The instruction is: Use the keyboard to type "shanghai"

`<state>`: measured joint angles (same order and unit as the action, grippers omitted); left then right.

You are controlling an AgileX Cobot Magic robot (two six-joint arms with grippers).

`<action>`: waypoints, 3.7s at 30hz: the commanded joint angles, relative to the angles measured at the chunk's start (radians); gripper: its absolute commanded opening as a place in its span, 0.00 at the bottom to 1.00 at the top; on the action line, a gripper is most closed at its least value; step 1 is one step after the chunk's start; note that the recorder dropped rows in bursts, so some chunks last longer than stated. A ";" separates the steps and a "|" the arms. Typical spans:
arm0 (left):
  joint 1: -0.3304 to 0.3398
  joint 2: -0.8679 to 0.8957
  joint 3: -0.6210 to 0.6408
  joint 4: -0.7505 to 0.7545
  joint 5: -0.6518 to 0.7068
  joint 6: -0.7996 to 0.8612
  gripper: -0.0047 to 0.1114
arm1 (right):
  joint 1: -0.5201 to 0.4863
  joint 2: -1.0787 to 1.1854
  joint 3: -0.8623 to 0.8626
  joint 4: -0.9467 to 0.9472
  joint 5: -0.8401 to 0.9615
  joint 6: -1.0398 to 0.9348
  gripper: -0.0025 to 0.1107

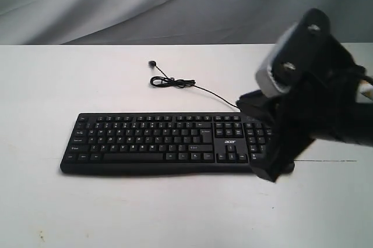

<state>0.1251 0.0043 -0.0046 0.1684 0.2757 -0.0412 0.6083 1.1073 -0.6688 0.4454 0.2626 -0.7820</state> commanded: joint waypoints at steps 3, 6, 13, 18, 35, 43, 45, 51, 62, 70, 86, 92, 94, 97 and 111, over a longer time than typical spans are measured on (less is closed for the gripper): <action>-0.007 -0.004 0.005 -0.002 -0.010 -0.004 0.04 | -0.006 -0.238 0.226 0.036 -0.141 0.049 0.02; -0.007 -0.004 0.005 -0.002 -0.010 -0.004 0.04 | -0.006 -0.306 0.288 0.044 -0.215 0.058 0.02; -0.007 -0.004 0.005 -0.002 -0.010 -0.004 0.04 | -0.006 -0.358 0.317 0.057 -0.328 0.058 0.02; -0.007 -0.004 0.005 -0.002 -0.010 -0.004 0.04 | -0.006 -0.370 0.317 0.072 -0.377 0.058 0.02; -0.007 -0.004 0.005 -0.002 -0.010 -0.004 0.04 | -0.584 -0.795 0.368 0.133 -0.220 0.046 0.02; -0.007 -0.004 0.005 -0.002 -0.010 -0.004 0.04 | -0.691 -0.872 0.393 0.133 -0.127 0.046 0.02; -0.007 -0.004 0.005 -0.002 -0.010 -0.004 0.04 | -0.691 -0.858 0.393 0.133 -0.127 0.046 0.02; -0.007 -0.004 0.005 -0.002 -0.010 -0.004 0.04 | -0.691 -0.824 0.459 -0.024 -0.165 0.173 0.02; -0.007 -0.004 0.005 -0.002 -0.010 -0.004 0.04 | -0.691 -0.910 0.601 -0.357 -0.205 0.525 0.02; -0.007 -0.004 0.005 -0.002 -0.010 -0.004 0.04 | -0.691 -1.017 0.668 -0.379 -0.138 0.525 0.02; -0.007 -0.004 0.005 -0.002 -0.010 -0.004 0.04 | -0.689 -1.091 0.669 -0.386 0.075 0.525 0.02; -0.007 -0.004 0.005 -0.002 -0.010 -0.004 0.04 | -0.689 -1.091 0.669 -0.386 0.075 0.525 0.02; -0.007 -0.004 0.005 -0.002 -0.010 -0.004 0.04 | -0.689 -1.091 0.669 -0.386 0.075 0.525 0.02; -0.007 -0.004 0.005 -0.002 -0.010 -0.004 0.04 | -0.689 -1.091 0.669 -0.386 0.075 0.525 0.02; -0.007 -0.004 0.005 -0.002 -0.010 -0.004 0.04 | -0.689 -1.091 0.669 -0.386 0.075 0.525 0.02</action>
<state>0.1251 0.0043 -0.0046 0.1684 0.2757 -0.0412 -0.0747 0.0226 -0.0033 0.0712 0.3351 -0.2583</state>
